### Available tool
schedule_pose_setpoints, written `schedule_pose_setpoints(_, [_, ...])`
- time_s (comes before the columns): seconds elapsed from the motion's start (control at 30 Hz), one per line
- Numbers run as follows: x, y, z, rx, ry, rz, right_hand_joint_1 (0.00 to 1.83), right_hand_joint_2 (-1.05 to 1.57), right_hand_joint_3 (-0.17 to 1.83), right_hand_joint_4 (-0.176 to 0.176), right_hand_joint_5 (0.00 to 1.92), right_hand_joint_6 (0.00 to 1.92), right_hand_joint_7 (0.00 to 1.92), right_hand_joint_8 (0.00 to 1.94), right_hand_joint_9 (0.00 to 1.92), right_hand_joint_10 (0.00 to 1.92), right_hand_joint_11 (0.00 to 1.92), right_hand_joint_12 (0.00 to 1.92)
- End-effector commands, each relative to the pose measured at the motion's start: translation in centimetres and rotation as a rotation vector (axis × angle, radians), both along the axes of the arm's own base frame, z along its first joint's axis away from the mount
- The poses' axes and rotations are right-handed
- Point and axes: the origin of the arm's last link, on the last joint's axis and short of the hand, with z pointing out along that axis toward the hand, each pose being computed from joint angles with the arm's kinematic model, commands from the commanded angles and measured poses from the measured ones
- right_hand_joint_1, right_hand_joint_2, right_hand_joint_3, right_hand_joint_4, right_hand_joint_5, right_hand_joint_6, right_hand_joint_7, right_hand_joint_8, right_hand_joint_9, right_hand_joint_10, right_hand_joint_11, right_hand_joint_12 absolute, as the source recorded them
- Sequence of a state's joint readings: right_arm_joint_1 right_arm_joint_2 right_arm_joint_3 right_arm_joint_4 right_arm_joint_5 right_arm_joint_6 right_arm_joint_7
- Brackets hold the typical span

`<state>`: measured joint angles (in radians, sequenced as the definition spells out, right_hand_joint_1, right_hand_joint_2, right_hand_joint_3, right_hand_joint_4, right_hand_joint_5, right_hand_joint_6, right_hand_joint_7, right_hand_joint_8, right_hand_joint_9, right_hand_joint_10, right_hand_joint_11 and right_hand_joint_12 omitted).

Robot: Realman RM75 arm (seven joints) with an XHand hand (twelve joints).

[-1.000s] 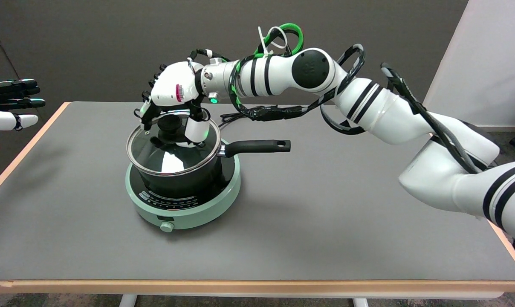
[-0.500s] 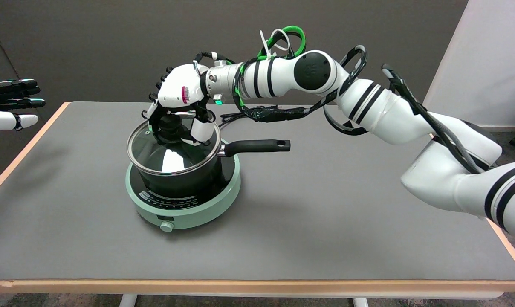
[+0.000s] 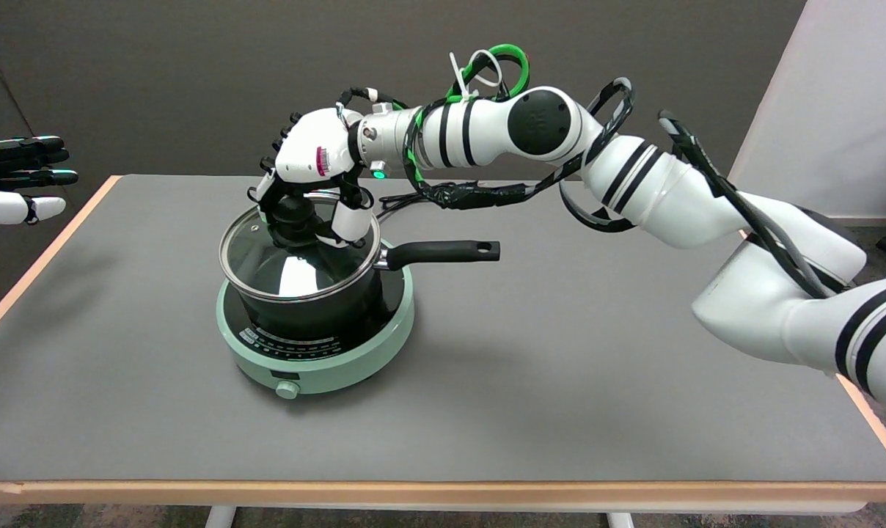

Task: Pick up the pot lid.

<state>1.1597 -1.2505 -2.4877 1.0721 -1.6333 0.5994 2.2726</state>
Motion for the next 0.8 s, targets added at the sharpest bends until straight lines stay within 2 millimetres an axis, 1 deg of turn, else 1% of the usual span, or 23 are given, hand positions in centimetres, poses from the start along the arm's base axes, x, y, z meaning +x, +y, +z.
schedule_pose_setpoints(0.03, [0.16,0.26,-0.4,0.009,-0.027,-0.004,0.85,0.68,0.92,0.176,0.66,0.93,0.82,0.63,0.78,0.71,0.5,0.69])
schedule_pose_setpoints(0.07, [0.2,0.3,-0.44,0.011,-0.029,-0.004,0.87,0.69,0.89,0.176,0.67,0.99,0.83,0.69,0.79,0.75,0.51,0.71])
schedule_pose_setpoints(0.1, [0.21,0.37,-0.51,0.013,-0.032,-0.006,0.9,1.04,0.41,0.176,0.72,1.38,0.83,0.76,0.79,0.81,0.5,0.74])
schedule_pose_setpoints(0.13, [0.26,0.44,-0.59,0.016,-0.037,-0.008,0.9,1.05,0.4,0.176,0.74,1.42,0.84,0.82,0.8,0.87,0.51,0.76])
schedule_pose_setpoints(0.2, [0.32,0.5,-0.72,0.018,-0.042,-0.007,0.91,1.02,0.46,0.176,0.75,1.42,0.86,0.89,0.82,0.95,0.53,0.78])
schedule_pose_setpoints(0.27, [0.29,0.52,-0.75,0.017,-0.048,-0.006,0.93,1.02,0.43,0.176,0.77,1.38,0.87,0.97,0.83,1.07,0.55,0.79])
schedule_pose_setpoints(0.3, [0.26,0.57,-0.83,0.018,-0.049,-0.007,1.03,1.02,0.4,0.114,0.77,1.4,0.89,1.06,0.83,1.1,0.56,0.81])
schedule_pose_setpoints(0.33, [0.21,0.58,-0.85,0.018,-0.05,-0.008,1.18,1.03,0.35,0.026,0.76,1.42,0.91,1.16,0.84,1.11,0.56,0.82])
schedule_pose_setpoints(0.4, [0.21,0.63,-0.89,0.019,-0.051,-0.007,1.18,1.01,0.38,0.024,0.76,1.41,0.92,1.16,0.85,1.18,0.57,0.84])
schedule_pose_setpoints(0.6, [0.25,0.68,-0.82,0.019,-0.062,-0.012,1.17,1.01,0.42,0.015,0.73,1.43,0.91,1.25,0.85,1.35,0.59,0.85])
schedule_pose_setpoints(0.67, [0.31,0.65,-0.77,0.017,-0.069,-0.012,1.17,1.0,0.43,0.004,0.72,1.42,0.91,1.28,0.83,1.45,0.61,0.86])
schedule_pose_setpoints(0.8, [0.2,0.58,-0.51,0.011,-0.069,-0.012,1.18,1.01,0.43,-0.014,0.71,1.41,0.91,1.29,0.83,1.58,0.64,0.87])
